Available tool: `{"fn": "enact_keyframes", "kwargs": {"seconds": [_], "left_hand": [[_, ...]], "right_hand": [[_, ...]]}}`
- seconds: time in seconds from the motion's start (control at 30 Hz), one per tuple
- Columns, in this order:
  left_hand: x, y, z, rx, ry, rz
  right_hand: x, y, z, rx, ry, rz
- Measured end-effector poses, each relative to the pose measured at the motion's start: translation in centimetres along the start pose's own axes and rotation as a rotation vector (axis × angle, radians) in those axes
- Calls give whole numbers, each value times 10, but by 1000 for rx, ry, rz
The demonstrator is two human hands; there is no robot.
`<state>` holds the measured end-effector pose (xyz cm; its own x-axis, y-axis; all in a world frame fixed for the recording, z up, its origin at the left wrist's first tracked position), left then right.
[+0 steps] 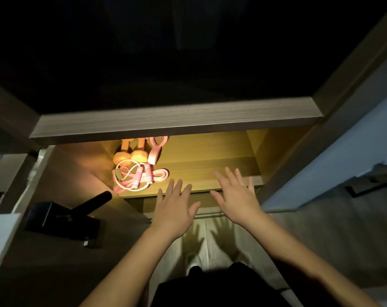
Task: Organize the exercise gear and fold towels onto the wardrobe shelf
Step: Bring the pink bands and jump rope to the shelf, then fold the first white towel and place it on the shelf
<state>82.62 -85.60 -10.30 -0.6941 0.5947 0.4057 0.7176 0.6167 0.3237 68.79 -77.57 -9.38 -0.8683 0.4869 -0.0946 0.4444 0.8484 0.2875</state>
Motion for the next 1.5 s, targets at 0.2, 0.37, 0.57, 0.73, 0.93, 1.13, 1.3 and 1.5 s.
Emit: {"fn": "enact_keyframes", "kwargs": {"seconds": [0.2,0.37,0.57,0.73,0.93,1.13,1.3,1.5], "left_hand": [[70,-24,16,-75,-14,162],[168,-49,48,-115,-53,325],[299,-71,109,-200,-68,462],[400,-76,151,-260,-52,555],[497,-83,192,-352,-92,649],[576,-121,217,-375,-148,729],[643,-173,232,-346,-152,774],[713,-242,253,-373,-127,707]], "right_hand": [[74,30,8,34,-46,149],[169,61,13,48,-74,301],[304,113,19,24,-92,489],[403,164,16,18,-103,588],[493,208,23,66,-164,690],[573,194,7,61,-136,742],[642,168,-6,74,-102,752],[734,130,-11,45,-157,733]]}}
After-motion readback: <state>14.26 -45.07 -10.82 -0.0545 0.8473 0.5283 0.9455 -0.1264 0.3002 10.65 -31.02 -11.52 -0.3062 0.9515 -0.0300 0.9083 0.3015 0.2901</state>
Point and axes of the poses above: each hand's wrist, its own y-axis away from the middle knuckle, its own z-axis out of the palm, x = y × z, the point moved 9 cm from there along -y, towards the middle knuckle, and after that the axes turned 12 degrees about y, right-handed, at the moved point
